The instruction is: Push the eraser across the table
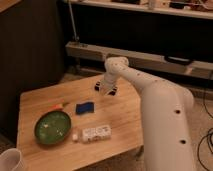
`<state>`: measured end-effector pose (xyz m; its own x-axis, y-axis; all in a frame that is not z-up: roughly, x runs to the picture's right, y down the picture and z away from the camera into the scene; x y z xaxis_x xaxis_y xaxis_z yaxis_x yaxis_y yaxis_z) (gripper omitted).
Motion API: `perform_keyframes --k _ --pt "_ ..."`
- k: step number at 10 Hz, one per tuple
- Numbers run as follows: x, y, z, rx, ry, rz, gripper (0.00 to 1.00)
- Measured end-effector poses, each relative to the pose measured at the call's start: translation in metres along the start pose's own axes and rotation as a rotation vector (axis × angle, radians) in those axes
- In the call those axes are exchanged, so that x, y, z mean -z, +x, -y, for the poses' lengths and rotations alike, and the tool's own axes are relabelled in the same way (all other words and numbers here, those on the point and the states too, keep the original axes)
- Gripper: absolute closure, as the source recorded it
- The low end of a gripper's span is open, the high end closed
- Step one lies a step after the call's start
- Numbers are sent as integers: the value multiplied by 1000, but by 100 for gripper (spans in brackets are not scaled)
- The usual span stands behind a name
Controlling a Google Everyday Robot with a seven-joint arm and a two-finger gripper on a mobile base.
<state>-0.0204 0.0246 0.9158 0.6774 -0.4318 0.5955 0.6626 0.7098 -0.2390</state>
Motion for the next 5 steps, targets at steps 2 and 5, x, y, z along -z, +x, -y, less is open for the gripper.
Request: perform_keyframes --k 2,5 --pt "16 1 16 -35 61 -41 100" --pt "44 41 51 -88 150 -112 100"
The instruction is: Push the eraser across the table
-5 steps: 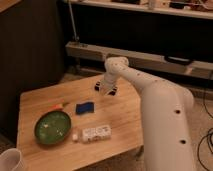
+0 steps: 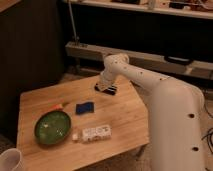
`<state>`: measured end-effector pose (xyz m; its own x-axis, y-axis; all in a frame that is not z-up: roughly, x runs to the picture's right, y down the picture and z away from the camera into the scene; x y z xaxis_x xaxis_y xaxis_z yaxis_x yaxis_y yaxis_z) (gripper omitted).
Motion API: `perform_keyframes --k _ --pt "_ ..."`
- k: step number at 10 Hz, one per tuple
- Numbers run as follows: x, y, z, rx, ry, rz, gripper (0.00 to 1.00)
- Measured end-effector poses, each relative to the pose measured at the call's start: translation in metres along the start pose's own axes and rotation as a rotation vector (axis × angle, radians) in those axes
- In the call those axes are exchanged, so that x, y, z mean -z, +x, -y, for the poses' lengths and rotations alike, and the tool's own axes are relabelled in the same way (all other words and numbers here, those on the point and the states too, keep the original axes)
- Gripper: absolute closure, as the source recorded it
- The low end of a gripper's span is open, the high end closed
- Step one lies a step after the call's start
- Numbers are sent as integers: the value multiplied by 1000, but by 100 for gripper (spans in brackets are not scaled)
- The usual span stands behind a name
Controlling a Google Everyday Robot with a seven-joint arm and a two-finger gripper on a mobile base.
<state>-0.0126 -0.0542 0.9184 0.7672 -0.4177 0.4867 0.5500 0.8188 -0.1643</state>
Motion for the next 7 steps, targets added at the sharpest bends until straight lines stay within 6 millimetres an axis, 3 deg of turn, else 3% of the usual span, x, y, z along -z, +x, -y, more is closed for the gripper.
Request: perform_keyframes --k 4,5,7 --pt "3 78 58 -48 80 -103 100" --pt "0 105 71 -60 90 -139 100" --pt "-18 138 82 -69 83 -182 100"
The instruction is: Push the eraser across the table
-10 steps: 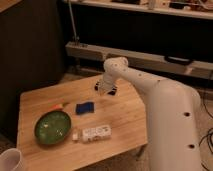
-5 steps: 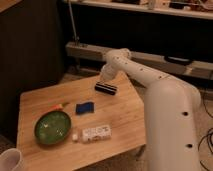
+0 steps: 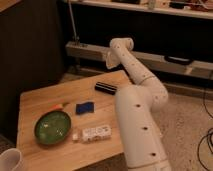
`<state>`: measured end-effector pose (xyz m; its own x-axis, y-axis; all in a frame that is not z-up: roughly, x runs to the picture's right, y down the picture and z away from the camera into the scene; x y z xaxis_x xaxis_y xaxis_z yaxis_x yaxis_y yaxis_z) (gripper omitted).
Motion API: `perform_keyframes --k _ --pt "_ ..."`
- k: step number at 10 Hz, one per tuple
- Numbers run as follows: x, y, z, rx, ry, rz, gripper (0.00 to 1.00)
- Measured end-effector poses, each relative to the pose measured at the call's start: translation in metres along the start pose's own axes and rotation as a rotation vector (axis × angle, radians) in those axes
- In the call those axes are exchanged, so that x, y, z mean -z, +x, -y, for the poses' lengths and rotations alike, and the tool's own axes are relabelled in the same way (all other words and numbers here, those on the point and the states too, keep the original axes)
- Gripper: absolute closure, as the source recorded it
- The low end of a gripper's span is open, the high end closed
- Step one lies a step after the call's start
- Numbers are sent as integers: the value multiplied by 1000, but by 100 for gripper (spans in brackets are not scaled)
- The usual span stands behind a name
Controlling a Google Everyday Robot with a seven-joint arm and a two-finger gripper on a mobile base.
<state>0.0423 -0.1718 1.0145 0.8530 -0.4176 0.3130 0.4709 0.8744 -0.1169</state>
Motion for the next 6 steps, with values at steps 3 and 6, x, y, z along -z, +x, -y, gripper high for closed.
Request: perform_keyframes --k 3,6 --pt "-21 12 -19 3 -39 -24 100" --pt "-25 9 -28 12 -67 -18 100"
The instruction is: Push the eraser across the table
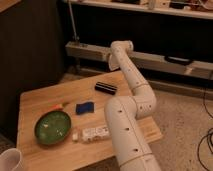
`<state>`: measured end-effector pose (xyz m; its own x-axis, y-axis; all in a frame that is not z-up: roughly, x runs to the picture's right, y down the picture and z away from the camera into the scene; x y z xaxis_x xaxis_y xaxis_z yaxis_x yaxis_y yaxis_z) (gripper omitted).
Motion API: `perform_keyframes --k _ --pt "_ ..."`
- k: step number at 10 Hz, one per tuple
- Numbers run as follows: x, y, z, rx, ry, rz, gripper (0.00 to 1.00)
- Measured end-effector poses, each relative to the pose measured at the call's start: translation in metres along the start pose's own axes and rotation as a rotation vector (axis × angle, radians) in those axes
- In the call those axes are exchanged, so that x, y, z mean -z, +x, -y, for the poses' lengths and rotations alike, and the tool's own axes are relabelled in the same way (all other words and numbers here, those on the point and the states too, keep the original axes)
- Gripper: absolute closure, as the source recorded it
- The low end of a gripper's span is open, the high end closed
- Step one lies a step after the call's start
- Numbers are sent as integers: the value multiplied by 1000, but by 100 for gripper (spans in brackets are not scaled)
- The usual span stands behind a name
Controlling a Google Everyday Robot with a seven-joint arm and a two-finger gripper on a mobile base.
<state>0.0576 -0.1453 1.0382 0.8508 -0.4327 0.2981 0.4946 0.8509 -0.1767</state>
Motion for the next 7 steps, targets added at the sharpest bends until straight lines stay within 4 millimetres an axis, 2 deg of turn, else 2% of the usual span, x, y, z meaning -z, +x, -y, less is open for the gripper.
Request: perform_keyframes --k 2,3,5,7 --pt "-16 -13 -23 25 -50 15 100" --pt "-18 -29 -48 39 -72 15 100" --pt "-23 -50 -57 47 -87 41 100" --pt "-27 -48 -64 51 -93 29 100"
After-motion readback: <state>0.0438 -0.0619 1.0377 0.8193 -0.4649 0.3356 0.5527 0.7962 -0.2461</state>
